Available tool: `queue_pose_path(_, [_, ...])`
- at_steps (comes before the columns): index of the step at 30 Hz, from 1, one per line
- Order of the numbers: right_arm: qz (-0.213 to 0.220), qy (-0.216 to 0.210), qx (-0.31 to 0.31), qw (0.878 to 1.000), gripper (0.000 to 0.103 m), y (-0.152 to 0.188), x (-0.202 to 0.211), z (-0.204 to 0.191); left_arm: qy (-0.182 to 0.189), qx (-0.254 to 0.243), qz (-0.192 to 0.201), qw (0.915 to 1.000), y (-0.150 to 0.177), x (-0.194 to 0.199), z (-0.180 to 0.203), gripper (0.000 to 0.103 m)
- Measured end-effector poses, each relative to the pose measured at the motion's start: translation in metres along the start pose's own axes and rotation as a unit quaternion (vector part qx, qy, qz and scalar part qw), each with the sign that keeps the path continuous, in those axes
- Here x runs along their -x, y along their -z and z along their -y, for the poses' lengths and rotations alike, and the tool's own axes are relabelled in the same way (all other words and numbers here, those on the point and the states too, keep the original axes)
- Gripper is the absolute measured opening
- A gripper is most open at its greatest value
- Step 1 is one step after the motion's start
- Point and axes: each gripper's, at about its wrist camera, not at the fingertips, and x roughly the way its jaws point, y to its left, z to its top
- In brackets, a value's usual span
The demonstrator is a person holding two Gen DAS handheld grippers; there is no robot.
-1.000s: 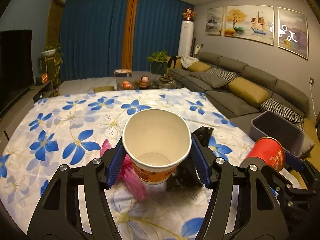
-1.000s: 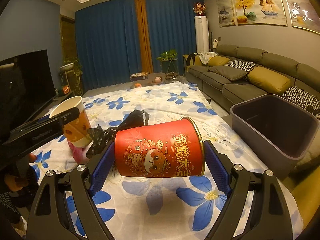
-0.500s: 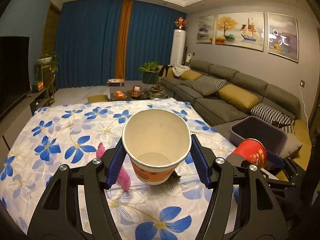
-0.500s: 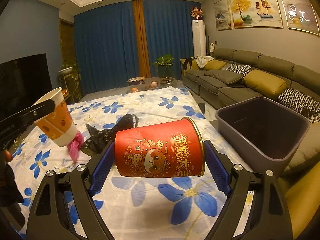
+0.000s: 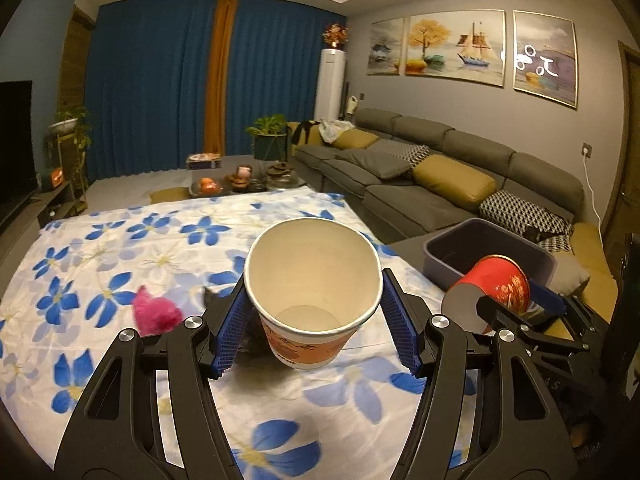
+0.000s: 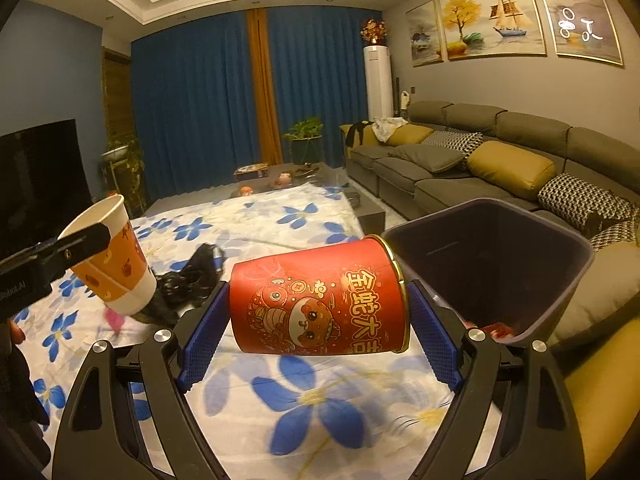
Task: Collect trash
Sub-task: 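Carry the red can and paper cup in both grippers over the grey bin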
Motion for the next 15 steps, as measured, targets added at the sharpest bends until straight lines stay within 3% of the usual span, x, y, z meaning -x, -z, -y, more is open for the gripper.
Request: queue_pose_path(15, [0.015, 0.076, -0.01, 0.997, 0.084, -0.021, -0.008, 0.065, 0.076, -0.033, -0.004, 0.9965, -0.019, -0.048, 0.082, 0.062])
